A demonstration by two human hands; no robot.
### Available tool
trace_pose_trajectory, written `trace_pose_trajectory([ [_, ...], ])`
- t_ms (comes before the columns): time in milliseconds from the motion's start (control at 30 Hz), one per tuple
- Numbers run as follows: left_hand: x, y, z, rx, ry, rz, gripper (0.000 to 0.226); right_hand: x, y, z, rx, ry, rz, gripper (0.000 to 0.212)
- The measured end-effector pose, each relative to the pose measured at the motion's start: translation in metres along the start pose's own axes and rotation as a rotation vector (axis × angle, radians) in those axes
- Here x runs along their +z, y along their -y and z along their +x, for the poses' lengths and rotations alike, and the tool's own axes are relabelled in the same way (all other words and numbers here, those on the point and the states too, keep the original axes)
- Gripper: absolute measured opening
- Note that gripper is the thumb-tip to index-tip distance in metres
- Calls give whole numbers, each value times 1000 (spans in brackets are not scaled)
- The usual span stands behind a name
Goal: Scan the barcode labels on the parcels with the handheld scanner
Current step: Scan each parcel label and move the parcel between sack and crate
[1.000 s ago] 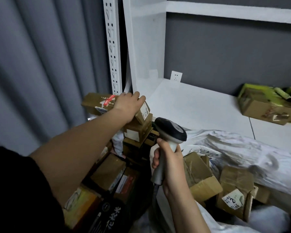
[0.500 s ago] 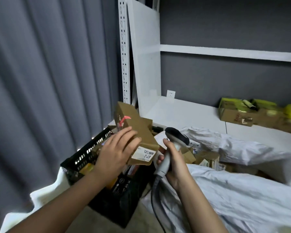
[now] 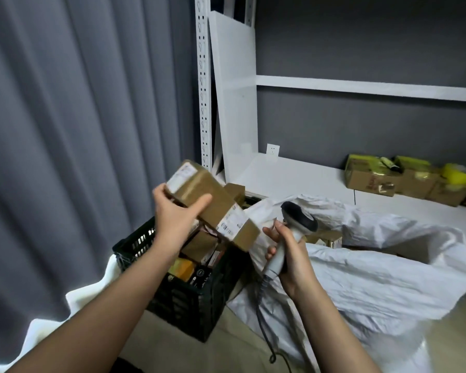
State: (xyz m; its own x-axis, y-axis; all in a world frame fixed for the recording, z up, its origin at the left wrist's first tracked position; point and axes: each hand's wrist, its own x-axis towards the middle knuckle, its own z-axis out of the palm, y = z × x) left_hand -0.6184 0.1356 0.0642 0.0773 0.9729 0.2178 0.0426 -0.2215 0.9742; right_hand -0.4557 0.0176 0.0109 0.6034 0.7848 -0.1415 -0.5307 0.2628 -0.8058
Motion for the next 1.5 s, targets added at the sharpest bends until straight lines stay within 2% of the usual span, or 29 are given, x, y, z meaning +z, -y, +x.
trace_pose_trajectory([
  [100, -13, 14, 9, -320, -7, -336, 72, -6, -1, -3, -80, -57, -88, 33],
  [167, -19, 22, 5, -414, -36, -433, 63, -11, -3, -3, -143, -107, -149, 34],
  [267, -28, 31, -3, -473, -72, -511, 60, -16, -6, -3, -212, -153, -199, 35],
  [400, -39, 40, -13, -558, -38, -595, 79, -17, -8, -2, -230, -194, -185, 46],
  [500, -41, 45, -19, -575, 5, -628, 79, -16, -11, 2, -234, -167, -168, 44],
  [633, -56, 54, -20, -581, 166, -618, 59, -17, -5, 6, -216, -158, -186, 42],
  [700, -69, 58, -18, -641, 275, -556, 62, -16, 0, 5, -208, -165, -236, 32],
  [767, -78, 62, -17, -697, 306, -525, 62, -15, 1, 1, -199, -167, -283, 23],
  [900, -77, 74, -16, -680, 133, -691, 58, -8, -10, -12, -276, -156, -368, 17],
  [1000, -70, 84, -14, -636, 34, -814, 55, 0, -18, -23, -239, -38, -337, 18],
  [1100, -67, 89, -13, -605, 45, -860, 55, 6, -30, -28, -108, 137, -390, 26],
  [1200, -64, 90, -12, -580, 51, -869, 58, 11, -40, -33, -37, 233, -449, 25],
  [1500, -60, 92, -6, -551, 9, -877, 55, 16, -43, -38, -50, 246, -577, 22],
])
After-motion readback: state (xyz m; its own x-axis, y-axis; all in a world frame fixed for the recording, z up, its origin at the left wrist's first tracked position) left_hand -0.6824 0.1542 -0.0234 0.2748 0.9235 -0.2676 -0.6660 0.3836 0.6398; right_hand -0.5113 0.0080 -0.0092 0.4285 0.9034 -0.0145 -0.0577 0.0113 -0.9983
